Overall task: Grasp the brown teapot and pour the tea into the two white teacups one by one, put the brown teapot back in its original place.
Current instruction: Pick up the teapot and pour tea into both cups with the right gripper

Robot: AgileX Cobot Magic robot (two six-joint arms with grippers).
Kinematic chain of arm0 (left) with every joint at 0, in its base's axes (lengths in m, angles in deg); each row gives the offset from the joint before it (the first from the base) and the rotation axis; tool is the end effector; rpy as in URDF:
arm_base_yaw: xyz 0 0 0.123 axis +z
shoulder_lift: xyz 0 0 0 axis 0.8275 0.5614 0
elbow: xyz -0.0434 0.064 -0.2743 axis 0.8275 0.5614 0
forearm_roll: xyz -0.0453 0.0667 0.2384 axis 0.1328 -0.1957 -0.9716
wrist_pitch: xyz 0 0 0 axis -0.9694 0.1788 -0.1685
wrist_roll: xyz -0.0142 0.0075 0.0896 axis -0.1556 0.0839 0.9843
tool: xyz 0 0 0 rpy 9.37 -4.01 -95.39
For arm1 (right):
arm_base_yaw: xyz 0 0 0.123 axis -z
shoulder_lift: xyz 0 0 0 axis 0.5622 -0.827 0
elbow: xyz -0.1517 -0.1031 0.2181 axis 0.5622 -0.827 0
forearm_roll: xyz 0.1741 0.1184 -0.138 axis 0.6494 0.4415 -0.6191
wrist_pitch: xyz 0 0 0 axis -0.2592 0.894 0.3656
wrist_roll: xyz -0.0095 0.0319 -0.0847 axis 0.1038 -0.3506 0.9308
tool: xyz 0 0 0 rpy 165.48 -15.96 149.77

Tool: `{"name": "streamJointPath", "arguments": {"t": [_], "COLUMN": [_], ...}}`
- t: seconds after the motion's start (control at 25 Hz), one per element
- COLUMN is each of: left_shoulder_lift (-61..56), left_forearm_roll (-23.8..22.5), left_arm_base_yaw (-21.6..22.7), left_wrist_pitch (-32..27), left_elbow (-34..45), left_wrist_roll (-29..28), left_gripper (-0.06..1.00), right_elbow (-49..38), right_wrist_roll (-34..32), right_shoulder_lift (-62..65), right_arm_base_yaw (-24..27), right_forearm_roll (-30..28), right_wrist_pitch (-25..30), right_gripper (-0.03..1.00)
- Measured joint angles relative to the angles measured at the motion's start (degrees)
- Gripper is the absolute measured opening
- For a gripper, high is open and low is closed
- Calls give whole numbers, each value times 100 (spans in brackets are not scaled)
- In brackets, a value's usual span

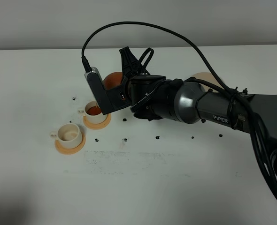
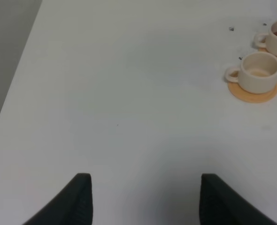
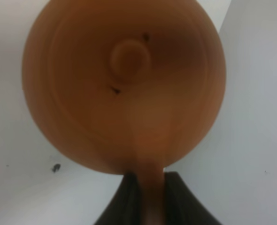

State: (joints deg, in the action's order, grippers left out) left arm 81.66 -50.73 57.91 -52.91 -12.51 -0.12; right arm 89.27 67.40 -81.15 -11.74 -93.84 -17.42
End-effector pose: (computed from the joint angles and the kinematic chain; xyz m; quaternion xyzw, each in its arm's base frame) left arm -0.0065 0.0070 0.2817 0.0239 0.8419 0.0817 0.5328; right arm 0.3597 0.3102 0.1753 -0.7584 0.4798 -0.3289 0.2939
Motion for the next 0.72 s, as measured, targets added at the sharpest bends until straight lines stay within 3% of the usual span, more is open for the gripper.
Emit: {"name": "streamJointPath", "arguments": {"t": [0.72], "left_shoulder_lift": [0], "left_forearm_roll": [0], "left_arm_base_yaw": [0], "left_wrist_pitch": [0], "left_elbow": [0], "left_wrist_roll": [0], "left_gripper": [50], "right_elbow": [0], "right_wrist_roll": [0], "right_shoulder_lift": [0], "right_arm_base_yaw": [-50], "right_forearm_roll": [-148], "right_wrist_pitch": [-70], "right_gripper": [9]}}
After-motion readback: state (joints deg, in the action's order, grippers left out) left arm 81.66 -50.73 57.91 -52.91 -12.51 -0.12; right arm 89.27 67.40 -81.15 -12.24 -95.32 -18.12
